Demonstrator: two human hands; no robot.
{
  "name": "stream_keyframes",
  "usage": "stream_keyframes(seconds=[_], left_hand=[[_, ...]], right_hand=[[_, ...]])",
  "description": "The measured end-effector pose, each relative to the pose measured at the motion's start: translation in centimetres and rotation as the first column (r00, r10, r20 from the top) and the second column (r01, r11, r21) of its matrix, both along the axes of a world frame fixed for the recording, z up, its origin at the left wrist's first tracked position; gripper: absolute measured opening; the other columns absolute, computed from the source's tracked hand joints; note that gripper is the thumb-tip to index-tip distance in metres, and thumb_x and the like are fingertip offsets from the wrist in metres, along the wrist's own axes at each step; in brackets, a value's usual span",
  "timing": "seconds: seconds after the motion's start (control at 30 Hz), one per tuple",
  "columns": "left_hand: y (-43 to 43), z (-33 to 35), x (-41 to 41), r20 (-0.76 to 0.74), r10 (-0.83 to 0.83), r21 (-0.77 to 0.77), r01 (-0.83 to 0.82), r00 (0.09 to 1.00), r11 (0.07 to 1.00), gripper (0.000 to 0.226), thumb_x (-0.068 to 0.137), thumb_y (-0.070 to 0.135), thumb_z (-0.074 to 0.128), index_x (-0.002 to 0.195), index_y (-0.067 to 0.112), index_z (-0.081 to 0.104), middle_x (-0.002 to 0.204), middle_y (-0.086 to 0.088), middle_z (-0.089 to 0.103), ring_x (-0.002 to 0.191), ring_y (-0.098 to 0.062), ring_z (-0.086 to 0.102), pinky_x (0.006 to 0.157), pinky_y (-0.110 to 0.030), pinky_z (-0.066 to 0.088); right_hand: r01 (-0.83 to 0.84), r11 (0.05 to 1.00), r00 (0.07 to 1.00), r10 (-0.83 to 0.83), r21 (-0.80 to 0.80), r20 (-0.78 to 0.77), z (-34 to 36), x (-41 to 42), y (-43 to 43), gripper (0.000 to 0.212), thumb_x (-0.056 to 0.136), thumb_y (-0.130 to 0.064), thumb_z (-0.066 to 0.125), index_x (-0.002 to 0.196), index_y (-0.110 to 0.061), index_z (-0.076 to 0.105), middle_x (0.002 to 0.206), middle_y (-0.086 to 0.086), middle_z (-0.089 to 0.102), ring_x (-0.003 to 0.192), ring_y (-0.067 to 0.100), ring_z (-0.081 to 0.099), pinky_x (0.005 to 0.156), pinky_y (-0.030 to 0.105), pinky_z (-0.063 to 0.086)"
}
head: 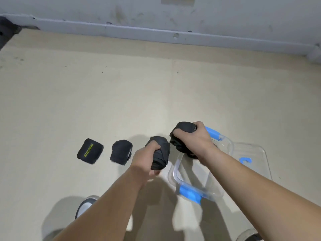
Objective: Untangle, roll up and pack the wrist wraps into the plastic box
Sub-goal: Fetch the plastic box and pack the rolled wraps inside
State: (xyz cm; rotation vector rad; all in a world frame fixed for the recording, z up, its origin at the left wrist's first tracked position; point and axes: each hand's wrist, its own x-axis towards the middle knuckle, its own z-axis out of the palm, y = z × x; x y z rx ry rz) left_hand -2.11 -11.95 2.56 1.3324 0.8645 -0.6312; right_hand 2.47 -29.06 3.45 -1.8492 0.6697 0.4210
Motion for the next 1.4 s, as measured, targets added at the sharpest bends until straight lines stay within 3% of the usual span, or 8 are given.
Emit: stream_keyframes(seconds=[0.2,0.33,0.5,0.7,0.9,1.03,1.17,1.4], left_hand=[[-8.2,2.3,-0.3,0.211,-0.457,0.379,0.359,0.864,0.853,0.030,0.083,0.042,0.065,0.100,0.021,0.052,0.086,0.008,0.065,0.071,-0.013,0.062,0.059,-0.025,0.050],[-11.6,1.4,-1.2,-0.072,-0.819,0.777,0.547,0.570,0.313,0.045,0.081,0.053,0.061,0.108,0.022,0.042,0.085,0.004,0.052,0.098,-0.024,0.059,0.082,-0.038,0.052],[-13.2,-0.6,-1.6,-0.183,-0.863,0.764,0.621,0.470,0.176,0.034,0.085,0.039,0.058,0.109,0.022,0.041,0.089,0.005,0.054,0.106,-0.023,0.045,0.072,-0.033,0.038],[-15.6,-3.8,-2.5,-0.298,-0.905,0.774,0.632,0.304,-0.043,0.044,0.095,0.026,0.066,0.132,0.018,0.044,0.135,-0.006,0.046,0.117,-0.028,0.054,0.082,-0.035,0.043],[-16.0,-5.7,-2.9,-0.368,-0.921,0.770,0.597,0.125,-0.227,0.042,0.104,0.024,0.059,0.141,0.016,0.041,0.142,-0.013,0.051,0.124,-0.031,0.059,0.093,-0.035,0.048],[-16.2,-5.9,-2.9,-0.461,-0.886,0.757,0.542,0.048,-0.365,0.042,0.104,0.020,0.054,0.145,0.013,0.047,0.142,-0.012,0.045,0.131,-0.030,0.043,0.101,-0.036,0.040],[-15.9,-5.6,-2.9,-0.425,-0.902,0.755,0.578,0.073,-0.309,0.057,0.100,0.012,0.059,0.152,0.006,0.035,0.144,-0.015,0.043,0.130,-0.031,0.048,0.100,-0.035,0.046],[-15.0,-5.4,-2.9,-0.385,-0.921,0.670,0.705,0.061,-0.233,0.035,0.101,-0.001,0.052,0.134,0.005,0.060,0.136,-0.016,0.054,0.121,-0.034,0.062,0.096,-0.037,0.050]], right_hand=[[-0.307,0.831,0.934,0.170,-0.465,-0.313,-1.6,-5.2,-7.9,0.075,0.059,-0.064,0.069,0.120,-0.027,0.045,0.115,0.001,0.050,0.101,0.023,0.063,0.084,0.039,0.057],[-0.407,0.683,0.913,0.334,-0.606,-0.236,-4.3,-7.3,-8.6,0.054,0.069,-0.054,0.066,0.109,-0.024,0.044,0.113,0.002,0.045,0.100,0.025,0.058,0.079,0.038,0.054],[-0.603,0.336,0.767,0.492,-0.723,-0.411,-7.2,-7.4,-8.1,0.039,0.077,-0.042,0.065,0.105,-0.024,0.044,0.108,0.004,0.050,0.105,0.027,0.050,0.090,0.041,0.032],[-0.733,0.071,0.563,0.620,-0.676,-0.546,-9.8,-7.8,-9.9,0.042,0.078,-0.054,0.059,0.105,-0.021,0.060,0.106,0.004,0.050,0.106,0.029,0.045,0.096,0.052,0.024],[-0.737,0.046,0.495,0.717,-0.675,-0.492,-8.8,-8.2,-11.9,0.066,0.080,-0.070,0.060,0.127,-0.025,0.058,0.118,0.002,0.054,0.119,0.029,0.047,0.116,0.067,-0.006],[-0.729,0.093,0.503,0.745,-0.678,-0.438,-9.1,-9.0,-11.1,0.071,0.082,-0.062,0.063,0.143,-0.028,0.049,0.126,0.002,0.048,0.123,0.031,0.044,0.101,0.065,-0.042],[-0.776,0.126,0.490,0.736,-0.618,-0.466,-8.4,-8.2,-10.4,0.075,0.078,-0.070,0.053,0.147,-0.046,0.039,0.125,-0.002,0.045,0.125,0.025,0.042,0.105,0.071,-0.036],[-0.835,0.165,0.493,0.648,-0.525,-0.581,-8.3,-6.4,-9.5,0.060,0.085,-0.047,0.064,0.140,-0.031,0.048,0.119,0.000,0.045,0.121,0.026,0.046,0.106,0.077,-0.029]])
